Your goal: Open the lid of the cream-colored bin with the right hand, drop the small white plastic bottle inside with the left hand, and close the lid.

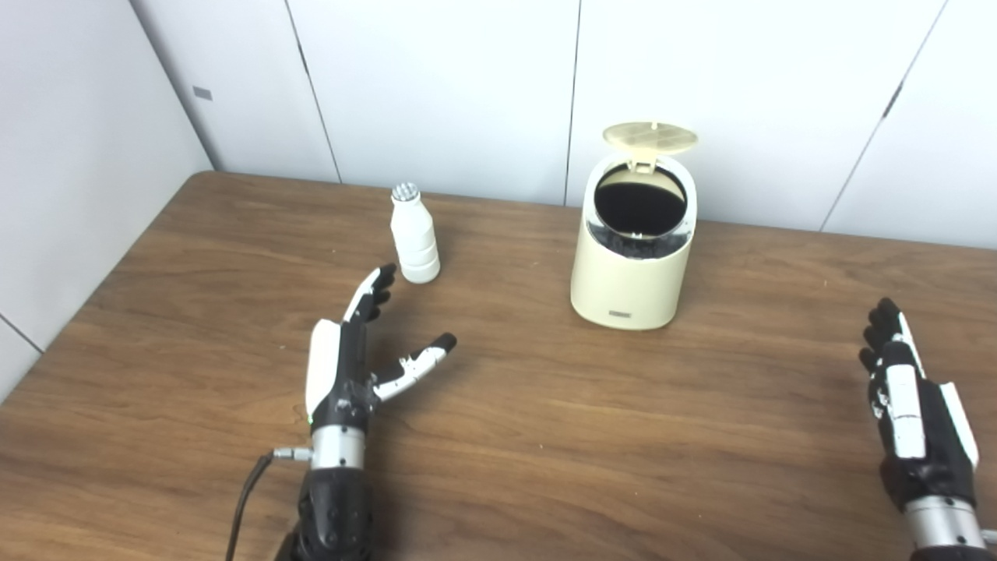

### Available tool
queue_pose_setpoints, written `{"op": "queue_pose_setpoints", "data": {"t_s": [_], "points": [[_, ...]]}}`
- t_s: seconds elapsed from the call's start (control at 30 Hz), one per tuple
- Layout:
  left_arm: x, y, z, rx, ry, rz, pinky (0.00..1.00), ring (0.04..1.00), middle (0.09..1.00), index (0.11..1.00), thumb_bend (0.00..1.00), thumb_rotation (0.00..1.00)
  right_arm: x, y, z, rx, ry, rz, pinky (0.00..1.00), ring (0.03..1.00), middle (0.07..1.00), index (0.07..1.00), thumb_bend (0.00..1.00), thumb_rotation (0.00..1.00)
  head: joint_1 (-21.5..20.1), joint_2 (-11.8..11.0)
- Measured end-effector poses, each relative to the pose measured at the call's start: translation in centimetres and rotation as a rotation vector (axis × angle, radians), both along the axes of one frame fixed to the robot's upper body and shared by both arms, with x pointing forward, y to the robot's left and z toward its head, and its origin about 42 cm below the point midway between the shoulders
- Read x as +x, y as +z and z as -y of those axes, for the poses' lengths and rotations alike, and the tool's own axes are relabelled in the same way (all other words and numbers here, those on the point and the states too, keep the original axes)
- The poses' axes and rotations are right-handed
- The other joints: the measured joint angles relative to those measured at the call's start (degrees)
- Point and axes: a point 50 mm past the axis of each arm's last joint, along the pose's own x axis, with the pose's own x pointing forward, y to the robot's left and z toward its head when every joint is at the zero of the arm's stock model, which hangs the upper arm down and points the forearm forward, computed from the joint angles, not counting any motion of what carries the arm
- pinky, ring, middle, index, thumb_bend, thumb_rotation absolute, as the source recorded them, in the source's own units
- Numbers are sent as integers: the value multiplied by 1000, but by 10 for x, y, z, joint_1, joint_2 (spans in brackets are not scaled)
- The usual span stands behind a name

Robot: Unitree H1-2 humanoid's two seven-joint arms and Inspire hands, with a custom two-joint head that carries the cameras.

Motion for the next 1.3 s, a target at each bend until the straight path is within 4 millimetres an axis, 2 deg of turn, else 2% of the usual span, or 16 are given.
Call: {"op": "queue_pose_setpoints", "data": {"t_s": [0.1,0.23,0.33,0.37,0.43,0.5,0.67,0.97,1.2,1.3], "points": [[13,14,-10,57,10,-10,654,788,844,881,913,260,0,3,0,0,-2,2,1000,1000,1000,1000,583,1000,0,0],[25,23,-16,96,54,-51,635,786,856,881,922,271,-1,5,-1,-8,-10,-16,1000,1000,1000,1000,612,1000,0,4],[33,24,-17,108,80,-87,564,751,861,877,926,292,-1,6,-3,-21,-7,-20,1000,1000,1000,1000,640,989,-1,7],[38,24,-18,115,86,-98,576,766,864,874,930,296,-1,6,-4,-22,-6,-24,1000,1000,1000,1000,644,986,-1,7],[47,26,-21,129,98,-115,684,830,870,869,938,311,-1,6,-4,-25,-6,-29,1000,1000,1000,1000,652,992,-3,6],[57,29,-25,159,107,-119,729,861,880,873,947,337,-2,6,-4,-31,-6,-30,1000,1000,1000,1000,670,994,-2,8],[82,40,-32,185,126,-155,705,867,901,896,939,364,-1,6,-3,-39,-6,-30,1000,1000,997,1000,670,998,1,18],[127,52,-35,223,50,-245,701,840,855,873,957,367,-1,6,-2,-76,4,-38,989,1000,991,1000,684,1000,-3,22],[144,50,-33,241,27,-279,655,799,843,858,990,377,1,0,-1,-72,6,-61,957,1000,987,1000,684,1000,-6,22],[145,47,-30,252,16,-285,625,767,825,831,985,346,2,0,-2,-72,7,-59,971,1000,990,1000,690,1000,-7,22]]}}
